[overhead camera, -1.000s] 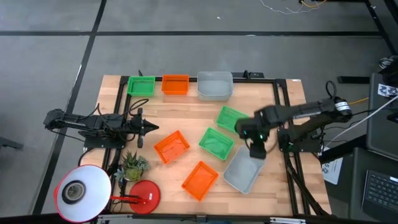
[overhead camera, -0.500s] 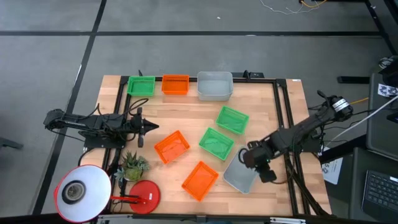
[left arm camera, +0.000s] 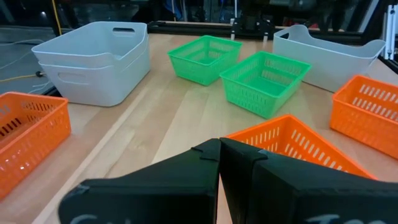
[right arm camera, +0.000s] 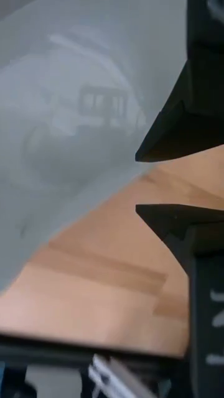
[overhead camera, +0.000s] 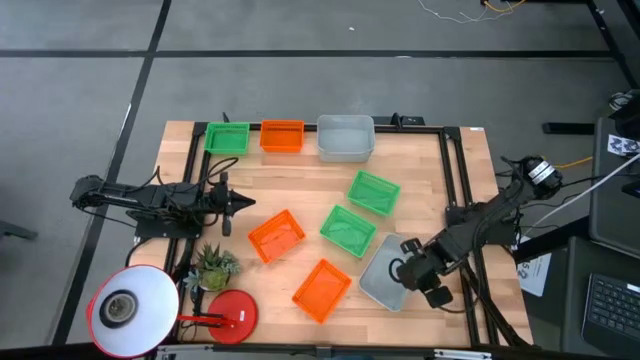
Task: Stack baskets by color
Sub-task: Stack the bottom gray bin on the top gray bins
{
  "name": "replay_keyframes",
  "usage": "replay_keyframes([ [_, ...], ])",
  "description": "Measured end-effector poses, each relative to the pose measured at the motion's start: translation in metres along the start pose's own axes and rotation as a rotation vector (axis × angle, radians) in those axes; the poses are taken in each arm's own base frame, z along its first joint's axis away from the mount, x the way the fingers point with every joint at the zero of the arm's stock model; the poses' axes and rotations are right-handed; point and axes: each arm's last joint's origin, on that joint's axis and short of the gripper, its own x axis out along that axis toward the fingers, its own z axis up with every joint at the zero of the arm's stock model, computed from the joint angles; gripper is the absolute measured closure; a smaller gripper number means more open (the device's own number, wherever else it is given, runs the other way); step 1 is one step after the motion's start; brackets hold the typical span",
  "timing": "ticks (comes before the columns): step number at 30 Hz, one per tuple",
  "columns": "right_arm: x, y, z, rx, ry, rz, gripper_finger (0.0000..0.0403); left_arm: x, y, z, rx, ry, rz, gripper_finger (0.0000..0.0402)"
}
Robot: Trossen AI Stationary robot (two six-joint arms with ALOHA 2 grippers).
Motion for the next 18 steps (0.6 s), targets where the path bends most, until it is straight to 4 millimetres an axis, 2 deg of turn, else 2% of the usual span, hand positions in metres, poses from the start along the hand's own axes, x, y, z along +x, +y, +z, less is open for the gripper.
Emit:
replay_keyframes([
  [18,0.042,-0.002,0.006,0.018,0.158,-0.074,0.0284,0.000,0.000,0.000,0.000,0.000,0.000,0.0401],
])
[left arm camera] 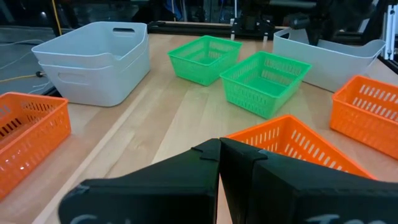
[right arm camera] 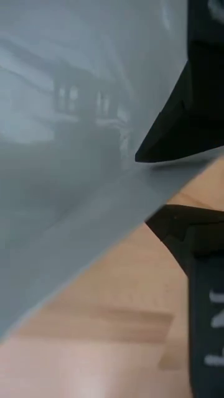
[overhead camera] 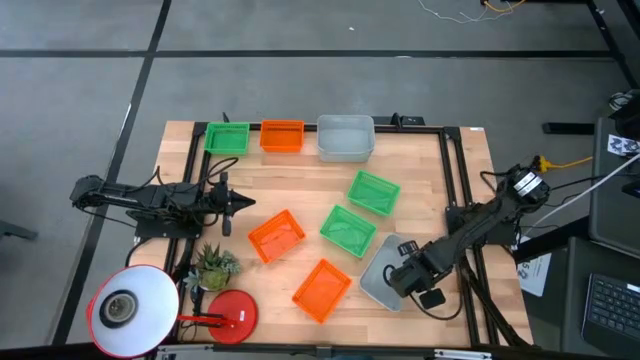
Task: Stack baskets by color
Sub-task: Stack the bottom gray bin on the top gray bins
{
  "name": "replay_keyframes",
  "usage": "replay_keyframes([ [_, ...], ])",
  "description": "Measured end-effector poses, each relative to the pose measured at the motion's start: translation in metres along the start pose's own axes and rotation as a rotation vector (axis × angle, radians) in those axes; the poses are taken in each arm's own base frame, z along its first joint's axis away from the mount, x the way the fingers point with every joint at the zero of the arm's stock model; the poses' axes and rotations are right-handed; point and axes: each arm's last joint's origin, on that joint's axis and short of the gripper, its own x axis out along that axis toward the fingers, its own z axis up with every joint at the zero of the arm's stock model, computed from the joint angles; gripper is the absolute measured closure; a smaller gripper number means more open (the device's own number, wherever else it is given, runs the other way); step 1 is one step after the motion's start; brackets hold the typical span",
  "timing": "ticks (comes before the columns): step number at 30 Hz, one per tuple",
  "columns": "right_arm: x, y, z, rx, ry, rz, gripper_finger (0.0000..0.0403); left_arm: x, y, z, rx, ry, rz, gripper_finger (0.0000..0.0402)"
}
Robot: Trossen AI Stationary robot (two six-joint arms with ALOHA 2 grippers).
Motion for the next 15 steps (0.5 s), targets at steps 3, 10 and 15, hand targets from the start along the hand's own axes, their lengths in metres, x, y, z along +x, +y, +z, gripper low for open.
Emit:
replay_keyframes([
  [3,0.010,-0.001,0.002,0.030,0.038,-0.015,0.0284,0.000,0.000,0.000,0.000,0.000,0.000,0.0401],
  [10,0.016,-0.001,0.004,0.113,0.066,-0.031,0.0385,0.000,0.000,0.000,0.000,0.000,0.001,0.0401],
  [15,-0.013,0.007,0.007,0.113,0.084,-0.016,0.0398,0.000,0.000,0.000,0.000,0.000,0.002,0.0401],
])
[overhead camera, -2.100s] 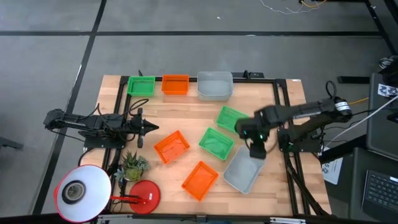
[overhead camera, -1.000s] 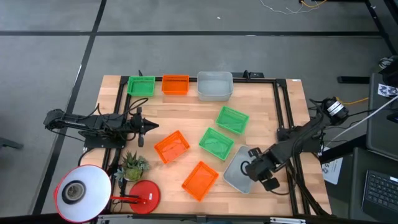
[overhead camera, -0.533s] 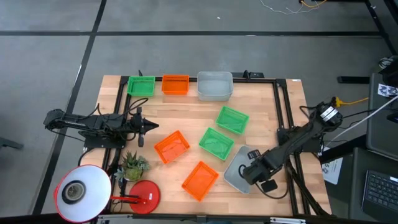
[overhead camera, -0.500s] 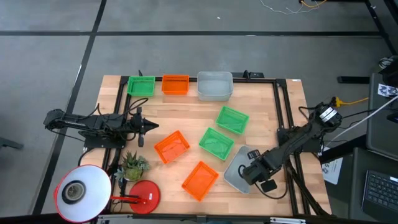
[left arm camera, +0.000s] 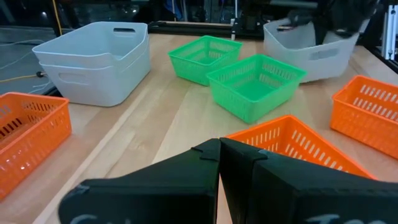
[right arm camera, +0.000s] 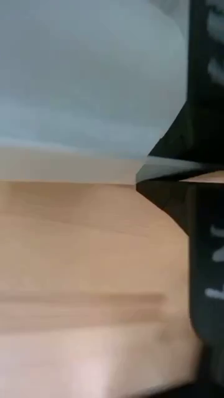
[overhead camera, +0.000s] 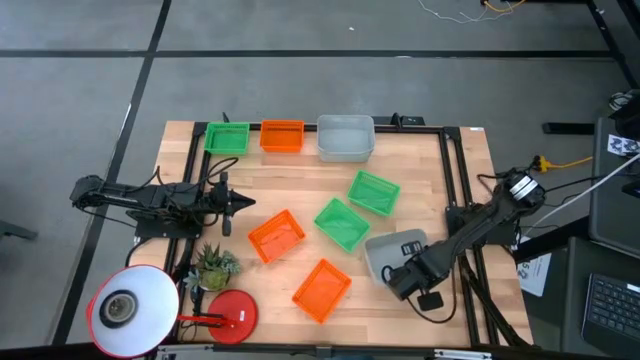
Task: Stack baskets by color
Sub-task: Stack the bottom gray bin on the top gray bins
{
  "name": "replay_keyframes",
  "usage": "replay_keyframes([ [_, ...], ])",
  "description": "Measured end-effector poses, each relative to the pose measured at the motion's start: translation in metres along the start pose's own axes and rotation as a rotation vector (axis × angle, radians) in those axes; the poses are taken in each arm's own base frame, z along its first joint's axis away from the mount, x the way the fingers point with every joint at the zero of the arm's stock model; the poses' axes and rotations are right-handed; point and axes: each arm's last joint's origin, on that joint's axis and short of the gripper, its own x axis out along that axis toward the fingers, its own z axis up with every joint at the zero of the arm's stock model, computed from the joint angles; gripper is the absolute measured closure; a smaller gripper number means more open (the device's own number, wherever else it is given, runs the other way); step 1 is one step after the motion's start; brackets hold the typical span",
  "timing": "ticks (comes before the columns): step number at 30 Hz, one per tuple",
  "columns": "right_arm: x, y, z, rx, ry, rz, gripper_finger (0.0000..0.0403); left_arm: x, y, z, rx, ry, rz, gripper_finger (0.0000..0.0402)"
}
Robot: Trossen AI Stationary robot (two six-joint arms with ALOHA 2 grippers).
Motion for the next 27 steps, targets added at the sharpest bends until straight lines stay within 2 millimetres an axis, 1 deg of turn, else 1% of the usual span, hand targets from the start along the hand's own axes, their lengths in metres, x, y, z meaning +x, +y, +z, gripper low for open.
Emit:
replay_keyframes([
  [2,-0.020,0.004,-0.004,0.019,0.033,-0.024,0.0399,0.000,0.000,0.000,0.000,0.000,0.001,0.0401],
  [4,-0.047,0.011,-0.007,0.008,0.011,-0.046,0.0400,0.000,0.000,0.000,0.000,0.000,0.000,0.0401],
  [7,-0.088,0.015,-0.016,0.006,-0.051,-0.195,0.0401,0.000,0.000,0.000,0.001,0.000,0.001,0.0401],
  [11,-0.140,0.010,-0.025,-0.003,-0.270,-0.489,0.0401,0.000,0.000,0.000,0.001,0.000,0.001,0.0401],
  [14,-0.170,0.003,-0.030,0.012,-0.474,-0.709,0.0401,0.000,0.000,0.000,0.001,0.000,0.001,0.0401],
  [18,-0.195,-0.013,-0.035,0.039,-0.645,-1.019,0.0402,0.000,0.000,0.000,0.001,0.000,0.001,0.0401],
  [21,-0.206,-0.032,-0.035,0.128,-0.697,-1.214,0.0402,0.000,0.000,0.000,0.001,0.000,0.002,0.0401],
  [23,-0.212,-0.049,-0.034,0.201,-0.686,-1.281,0.0402,0.000,0.000,0.000,0.001,0.000,0.002,0.0401],
  [27,-0.218,-0.091,-0.029,0.375,-0.593,-1.308,0.0402,0.000,0.000,0.000,0.008,0.000,0.002,0.0401],
])
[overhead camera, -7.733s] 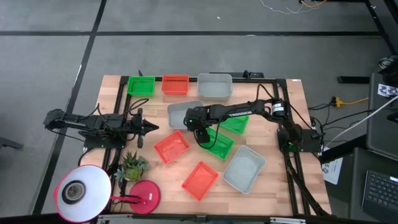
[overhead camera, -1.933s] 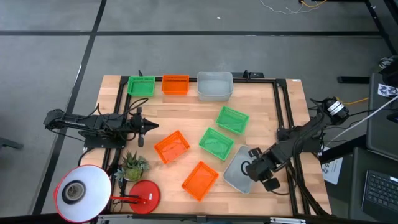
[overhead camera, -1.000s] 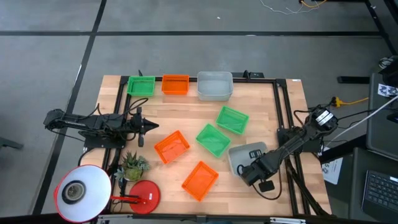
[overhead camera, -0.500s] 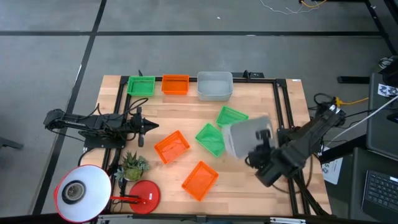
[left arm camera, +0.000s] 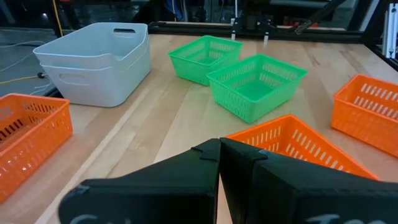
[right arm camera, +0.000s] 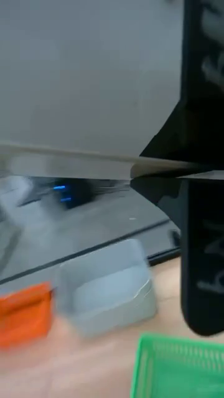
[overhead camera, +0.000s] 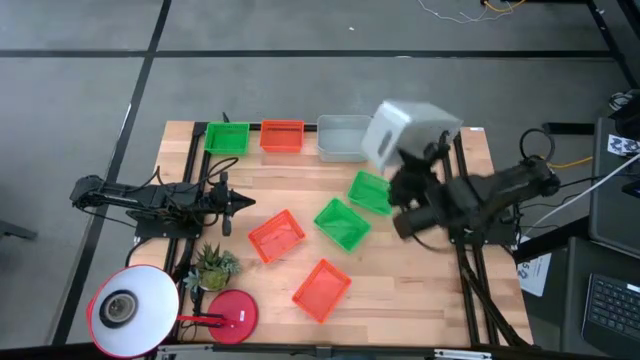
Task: Stack baskets by color
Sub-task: Stack the bottom gray bin on the top gray bins
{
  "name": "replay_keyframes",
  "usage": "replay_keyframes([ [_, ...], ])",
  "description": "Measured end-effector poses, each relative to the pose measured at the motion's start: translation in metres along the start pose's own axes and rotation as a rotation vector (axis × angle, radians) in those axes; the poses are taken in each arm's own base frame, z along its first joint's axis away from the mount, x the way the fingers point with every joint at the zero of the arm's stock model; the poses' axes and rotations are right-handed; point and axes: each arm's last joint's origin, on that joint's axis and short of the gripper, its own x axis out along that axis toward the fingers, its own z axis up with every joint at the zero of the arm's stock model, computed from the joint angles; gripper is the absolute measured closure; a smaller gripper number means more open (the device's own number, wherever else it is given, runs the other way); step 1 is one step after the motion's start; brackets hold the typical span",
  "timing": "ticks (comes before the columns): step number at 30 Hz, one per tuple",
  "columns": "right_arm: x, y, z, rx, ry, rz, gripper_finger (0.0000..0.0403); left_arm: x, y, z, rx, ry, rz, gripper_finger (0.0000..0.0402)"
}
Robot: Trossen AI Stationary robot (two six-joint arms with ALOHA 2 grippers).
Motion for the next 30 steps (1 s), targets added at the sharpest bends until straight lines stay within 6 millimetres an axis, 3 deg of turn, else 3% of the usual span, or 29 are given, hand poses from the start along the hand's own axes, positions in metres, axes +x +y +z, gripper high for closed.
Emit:
replay_keyframes([
  [7,0.089,-0.015,0.010,0.056,0.259,0.075,0.0403,0.000,0.000,0.000,0.000,0.000,0.000,0.0401],
  [13,0.167,-0.022,0.030,0.047,0.060,0.449,0.0403,0.000,0.000,0.000,0.000,0.000,0.000,0.0401],
  [16,0.199,-0.021,0.029,0.052,0.009,0.509,0.0403,0.000,0.000,0.000,0.000,-0.001,0.000,0.0401],
  [19,0.230,-0.013,0.018,0.023,0.084,0.526,0.0403,0.000,0.000,0.000,0.000,-0.001,0.000,0.0401],
  [25,0.277,0.015,-0.004,-0.003,0.216,0.648,0.0403,0.000,0.000,0.000,0.000,0.000,0.000,0.0401],
  [30,0.294,0.036,-0.015,-0.049,0.303,0.697,0.0403,0.000,0.000,0.000,0.000,0.000,0.000,0.0401],
])
